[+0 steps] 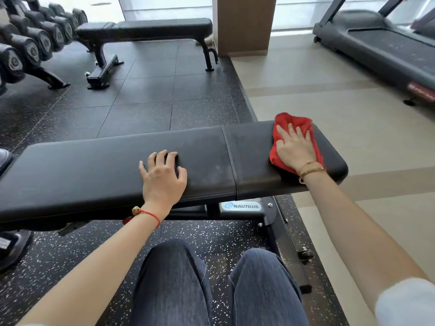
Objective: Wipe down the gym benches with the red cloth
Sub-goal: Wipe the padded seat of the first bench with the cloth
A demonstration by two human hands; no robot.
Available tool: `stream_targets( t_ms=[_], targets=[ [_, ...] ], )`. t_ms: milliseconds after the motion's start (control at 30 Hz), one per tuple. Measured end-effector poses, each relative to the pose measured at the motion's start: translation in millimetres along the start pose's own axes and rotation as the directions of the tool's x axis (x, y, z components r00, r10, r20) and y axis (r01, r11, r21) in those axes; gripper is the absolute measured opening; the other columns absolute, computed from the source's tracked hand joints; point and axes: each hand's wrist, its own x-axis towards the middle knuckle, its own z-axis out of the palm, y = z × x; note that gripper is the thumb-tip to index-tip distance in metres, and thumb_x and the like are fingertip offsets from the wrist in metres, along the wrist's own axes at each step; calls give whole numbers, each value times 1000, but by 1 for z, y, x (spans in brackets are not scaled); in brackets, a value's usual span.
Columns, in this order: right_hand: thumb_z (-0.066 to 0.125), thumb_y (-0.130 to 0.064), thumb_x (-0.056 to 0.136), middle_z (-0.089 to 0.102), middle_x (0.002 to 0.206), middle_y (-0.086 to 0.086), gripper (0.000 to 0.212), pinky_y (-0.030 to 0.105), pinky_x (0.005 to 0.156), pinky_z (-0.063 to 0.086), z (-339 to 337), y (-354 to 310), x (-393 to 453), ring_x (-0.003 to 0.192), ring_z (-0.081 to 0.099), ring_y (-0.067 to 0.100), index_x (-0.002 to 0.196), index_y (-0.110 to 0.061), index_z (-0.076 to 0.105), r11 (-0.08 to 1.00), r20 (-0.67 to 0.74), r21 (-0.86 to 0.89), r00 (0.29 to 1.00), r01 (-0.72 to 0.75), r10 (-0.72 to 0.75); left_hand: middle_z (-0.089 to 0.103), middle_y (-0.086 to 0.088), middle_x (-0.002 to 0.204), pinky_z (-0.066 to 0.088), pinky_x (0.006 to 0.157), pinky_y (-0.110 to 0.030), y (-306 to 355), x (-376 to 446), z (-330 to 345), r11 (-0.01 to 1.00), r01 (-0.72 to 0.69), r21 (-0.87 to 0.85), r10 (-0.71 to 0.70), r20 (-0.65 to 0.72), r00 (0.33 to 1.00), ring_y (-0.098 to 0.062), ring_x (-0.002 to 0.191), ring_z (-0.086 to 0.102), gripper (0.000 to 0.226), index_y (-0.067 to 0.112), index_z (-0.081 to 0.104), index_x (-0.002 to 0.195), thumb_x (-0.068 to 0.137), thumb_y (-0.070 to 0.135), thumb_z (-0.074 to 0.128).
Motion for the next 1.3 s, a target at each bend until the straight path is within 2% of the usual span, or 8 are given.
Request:
stream_targets(
  t_ms=[167, 400, 567, 700, 800, 1000, 1167, 1300],
  targets=[
    [36, -23, 98, 22, 161, 6, 56, 45, 122, 4, 12, -8, -44, 149, 19, 27, 153, -27, 26, 969, -70, 7, 966, 249, -248, 51, -10, 142, 22, 116, -60, -1, 0, -2, 1000, -5, -13, 5, -4, 1000, -31, 138, 37, 44, 16, 54, 136, 93, 27, 52],
    [31, -26, 99, 19, 162, 9, 55, 47, 122, -1, 6, 29, -24, 149, 15, 28, 154, -25, 23, 999, -99, 6, 994, -47, 48, 52, -9, 142, 23, 116, -60, -1, -1, -2, 1000, -3, -13, 3, -22, 1000, -31, 137, 39, 44, 15, 56, 134, 92, 26, 54],
    [25, -24, 100, 15, 162, 13, 55, 47, 122, -2, 3, 11, 19, 150, 11, 30, 155, -21, 21, 997, -17, 36, 998, -63, 64, 54, -9, 139, 25, 114, -61, 1, 1, 0, 1000, 5, 5, -5, -34, 999, -32, 135, 41, 49, 16, 57, 132, 88, 34, 43],
    [28, -21, 100, 19, 161, 16, 55, 49, 121, 3, 7, -35, 22, 149, 16, 30, 154, -18, 22, 990, -12, 8, 990, 138, -137, 56, -8, 136, 27, 113, -61, 0, 1, 1, 1000, 10, -10, -10, -52, 999, -32, 133, 43, 52, 17, 59, 129, 86, 37, 38],
    [29, -21, 100, 18, 161, 13, 55, 48, 122, 4, 16, -81, 4, 149, 16, 29, 154, -19, 20, 941, -9, 1, 941, 339, -339, 56, -8, 136, 26, 113, -61, 0, 1, 0, 1000, 10, -19, -11, -55, 998, -31, 133, 43, 52, 17, 59, 129, 85, 37, 39],
    [36, -21, 97, 21, 161, 8, 58, 42, 123, 2, 26, -106, -50, 150, 15, 24, 154, -24, 25, 854, -47, 64, 856, 517, -515, 55, -6, 138, 25, 114, -59, -3, 2, 0, 1000, 6, -19, -6, -36, 999, -29, 133, 42, 43, 18, 58, 130, 90, 31, 49],
    [34, -22, 98, 22, 161, 7, 57, 44, 123, 3, 24, -75, -39, 150, 17, 25, 154, -23, 24, 924, -68, 23, 922, 383, -381, 54, -7, 139, 24, 115, -59, -2, 2, 0, 1000, 10, -22, -11, -30, 999, -30, 134, 41, 42, 18, 57, 131, 91, 28, 52],
    [30, -25, 99, 16, 163, 9, 57, 46, 122, -1, 20, -98, -4, 150, 12, 27, 155, -22, 19, 959, -4, 69, 962, 274, -274, 54, -6, 139, 24, 115, -59, 0, 1, 0, 1000, 22, -10, -23, -26, 999, -29, 135, 40, 42, 18, 56, 132, 91, 29, 52]
  ],
)
